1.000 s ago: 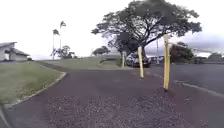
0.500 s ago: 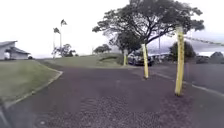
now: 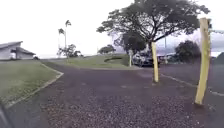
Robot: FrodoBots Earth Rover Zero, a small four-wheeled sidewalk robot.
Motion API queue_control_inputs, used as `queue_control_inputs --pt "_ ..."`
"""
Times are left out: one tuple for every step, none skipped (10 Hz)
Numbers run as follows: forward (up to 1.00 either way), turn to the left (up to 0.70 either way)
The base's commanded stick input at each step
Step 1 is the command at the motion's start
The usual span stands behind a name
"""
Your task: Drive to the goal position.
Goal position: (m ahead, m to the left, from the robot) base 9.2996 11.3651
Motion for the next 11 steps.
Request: queue_control_inputs --pt "0.85 0.00" --pt "0.85 0.00" --pt "0.85 0.00" --pt "0.85 0.00" --pt "0.85 0.00" --pt "0.85 0.00" --pt "0.85 0.00" --pt "0.85 0.00" --pt "0.85 0.00" --pt "0.85 0.00" --pt "0.85 0.00"
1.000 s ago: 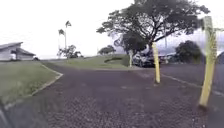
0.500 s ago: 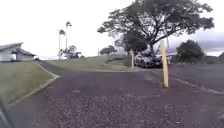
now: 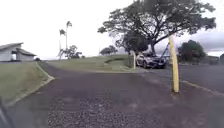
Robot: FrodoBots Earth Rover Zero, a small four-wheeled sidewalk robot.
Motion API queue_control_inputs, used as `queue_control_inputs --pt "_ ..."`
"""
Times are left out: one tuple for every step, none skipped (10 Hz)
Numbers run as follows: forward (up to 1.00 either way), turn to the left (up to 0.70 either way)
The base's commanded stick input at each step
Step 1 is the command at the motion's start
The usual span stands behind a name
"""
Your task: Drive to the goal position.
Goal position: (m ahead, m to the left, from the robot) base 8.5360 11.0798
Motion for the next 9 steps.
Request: queue_control_inputs --pt "0.85 0.00" --pt "0.85 0.00" --pt "0.85 0.00" --pt "0.85 0.00" --pt "0.85 0.00" --pt "0.85 0.04" --pt "0.85 0.13" --pt "0.85 0.34" --pt "0.85 0.34"
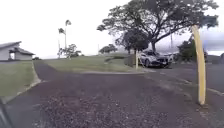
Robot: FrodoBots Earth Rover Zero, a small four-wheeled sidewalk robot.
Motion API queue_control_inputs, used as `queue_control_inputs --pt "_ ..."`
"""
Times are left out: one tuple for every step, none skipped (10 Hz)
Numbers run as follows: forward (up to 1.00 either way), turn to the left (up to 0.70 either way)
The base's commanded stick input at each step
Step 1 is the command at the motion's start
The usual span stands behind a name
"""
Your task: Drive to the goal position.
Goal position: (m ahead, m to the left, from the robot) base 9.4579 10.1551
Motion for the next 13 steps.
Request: queue_control_inputs --pt "0.85 0.34" --pt "0.85 0.34" --pt "0.85 0.34" --pt "0.85 0.34" --pt "0.85 0.34" --pt "0.85 0.34" --pt "0.85 0.34" --pt "0.85 0.34" --pt "0.85 0.34" --pt "0.85 0.34" --pt "0.85 0.34" --pt "0.85 0.34" --pt "0.85 0.34"
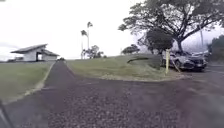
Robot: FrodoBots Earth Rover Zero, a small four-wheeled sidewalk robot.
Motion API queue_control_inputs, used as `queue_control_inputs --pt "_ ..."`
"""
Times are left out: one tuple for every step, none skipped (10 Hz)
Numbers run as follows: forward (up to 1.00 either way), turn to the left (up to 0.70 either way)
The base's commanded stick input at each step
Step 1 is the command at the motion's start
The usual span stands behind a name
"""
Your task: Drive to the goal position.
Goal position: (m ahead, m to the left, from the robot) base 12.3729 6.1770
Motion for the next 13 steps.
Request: queue_control_inputs --pt "0.85 0.34" --pt "0.85 0.34" --pt "0.85 0.34" --pt "0.85 0.34" --pt "0.85 0.34" --pt "0.85 0.34" --pt "0.85 0.33" --pt "0.85 0.28" --pt "0.85 0.17" --pt "0.85 0.07" --pt "0.85 0.00" --pt "0.85 0.00" --pt "0.85 0.00"
